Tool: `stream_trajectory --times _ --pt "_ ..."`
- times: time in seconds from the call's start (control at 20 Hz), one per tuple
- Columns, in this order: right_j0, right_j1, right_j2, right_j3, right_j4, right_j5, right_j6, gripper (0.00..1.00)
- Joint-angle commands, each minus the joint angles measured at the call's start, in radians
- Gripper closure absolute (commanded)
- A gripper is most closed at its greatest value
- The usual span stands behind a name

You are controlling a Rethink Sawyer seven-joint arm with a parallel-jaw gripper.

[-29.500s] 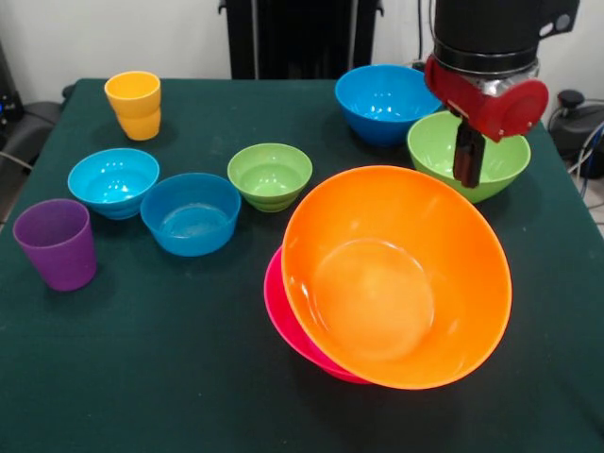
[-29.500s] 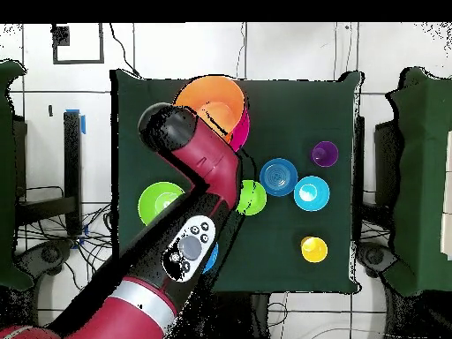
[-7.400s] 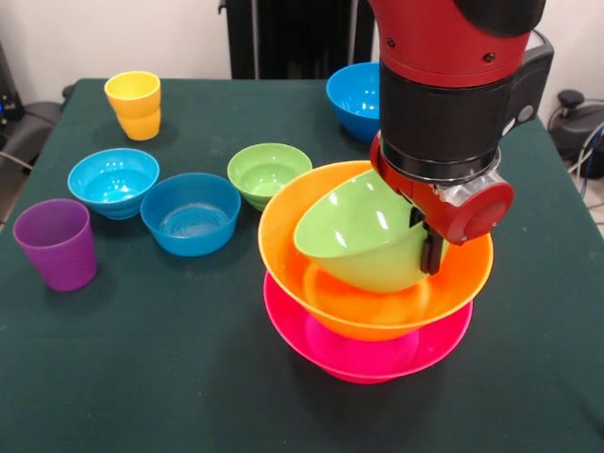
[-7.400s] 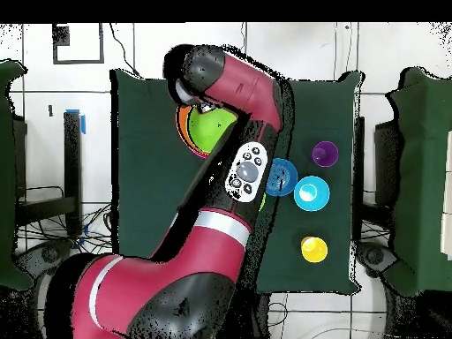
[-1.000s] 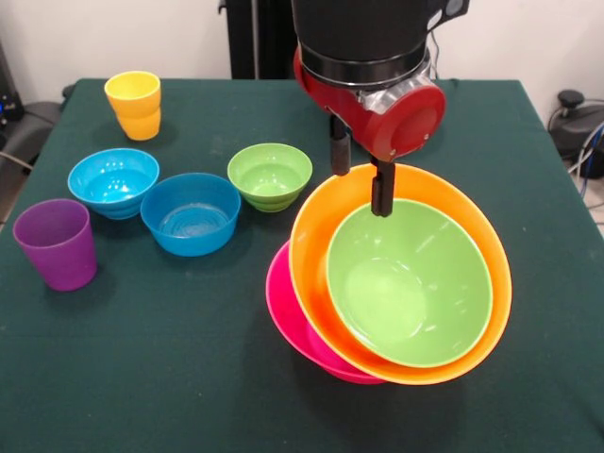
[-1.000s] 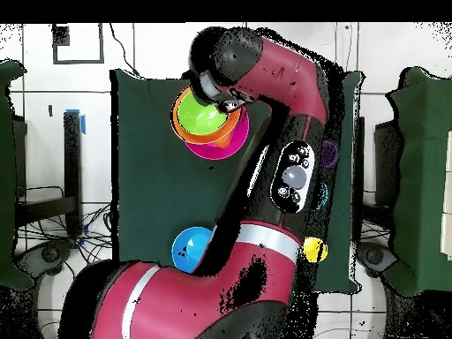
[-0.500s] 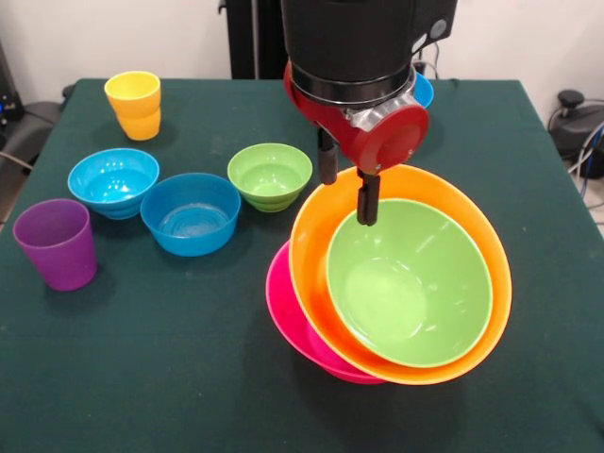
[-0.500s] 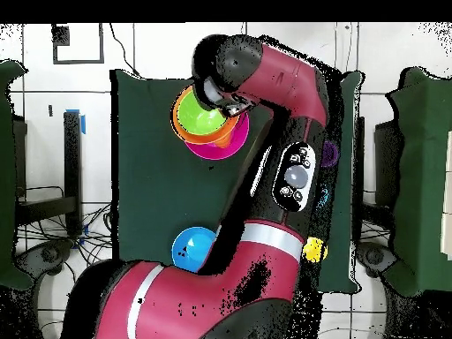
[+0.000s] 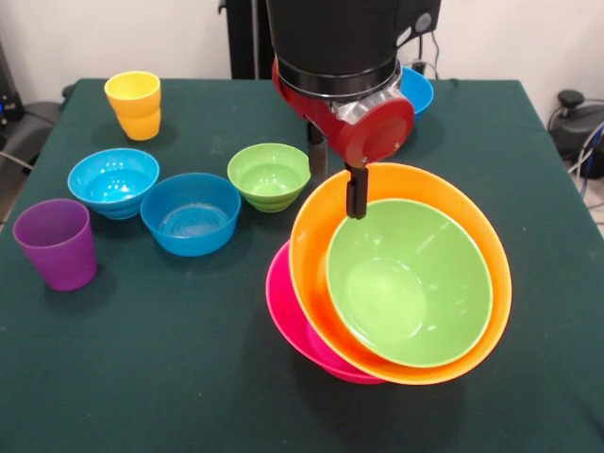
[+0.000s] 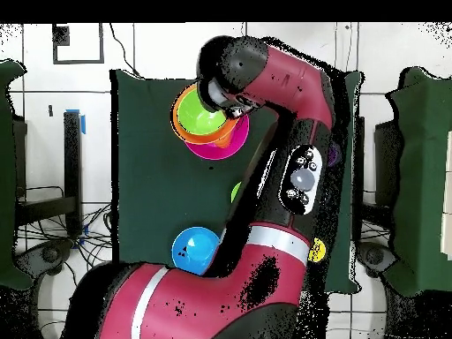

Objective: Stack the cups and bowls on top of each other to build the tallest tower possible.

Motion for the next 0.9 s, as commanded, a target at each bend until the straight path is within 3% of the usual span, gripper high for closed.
stream_trajectory --times 0.05,0.7,0.9 --pt "-0.017 -0.016 0.143 0.128 -0.083 -0.075 -0.184 0.00" --pt "0.020 -0.009 0.129 0.073 -0.081 -0.015 -0.072 0.00" --pt "0.041 0.029 0.119 0.023 -0.076 -0.029 -0.008 0.00"
